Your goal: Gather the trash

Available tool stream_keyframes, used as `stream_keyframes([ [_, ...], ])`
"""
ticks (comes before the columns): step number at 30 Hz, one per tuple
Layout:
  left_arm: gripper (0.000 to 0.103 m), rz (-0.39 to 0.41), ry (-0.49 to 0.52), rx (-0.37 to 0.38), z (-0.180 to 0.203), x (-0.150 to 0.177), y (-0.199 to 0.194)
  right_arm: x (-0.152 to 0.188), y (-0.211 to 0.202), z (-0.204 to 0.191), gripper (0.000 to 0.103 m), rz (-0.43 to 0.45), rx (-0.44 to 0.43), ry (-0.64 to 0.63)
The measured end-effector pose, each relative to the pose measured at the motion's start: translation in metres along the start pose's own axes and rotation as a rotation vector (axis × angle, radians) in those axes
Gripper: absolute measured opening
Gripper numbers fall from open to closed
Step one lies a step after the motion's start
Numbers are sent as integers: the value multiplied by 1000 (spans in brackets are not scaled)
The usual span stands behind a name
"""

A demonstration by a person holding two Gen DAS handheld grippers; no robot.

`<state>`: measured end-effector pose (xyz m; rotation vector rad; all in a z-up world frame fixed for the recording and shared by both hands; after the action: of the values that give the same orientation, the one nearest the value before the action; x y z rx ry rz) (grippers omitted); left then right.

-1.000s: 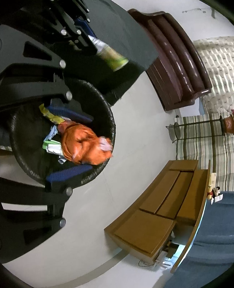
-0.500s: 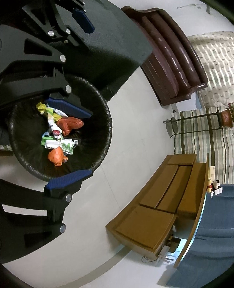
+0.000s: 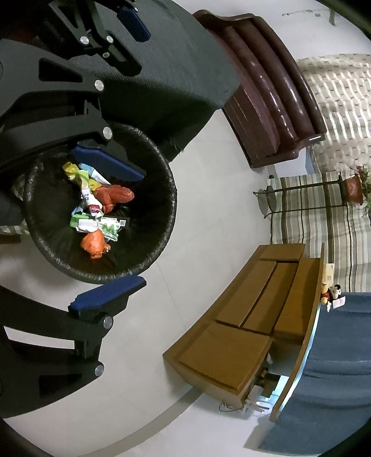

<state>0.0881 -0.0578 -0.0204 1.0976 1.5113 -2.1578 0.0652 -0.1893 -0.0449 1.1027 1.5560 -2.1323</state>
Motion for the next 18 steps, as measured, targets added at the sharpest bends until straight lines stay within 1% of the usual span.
stream_keyframes([
  [11,78,53,10,-20,1,13,-40,12,-32,-1,69,20,-37,-9],
  [18,79,94,7,-34,0,22,-71,18,-64,-1,69,64,-51,-25],
])
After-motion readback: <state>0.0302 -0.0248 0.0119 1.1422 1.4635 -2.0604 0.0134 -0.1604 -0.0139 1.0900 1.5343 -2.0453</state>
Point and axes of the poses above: each gripper's, at about its wrist camera, not at the fingertips, and y roughly the way its jaws point, z to its right, x to its underside, the point moved 1 cm from there along y, roughly the way its jaws point, and after that the axes turned 15 degrees about x, right-handed, at the moved point
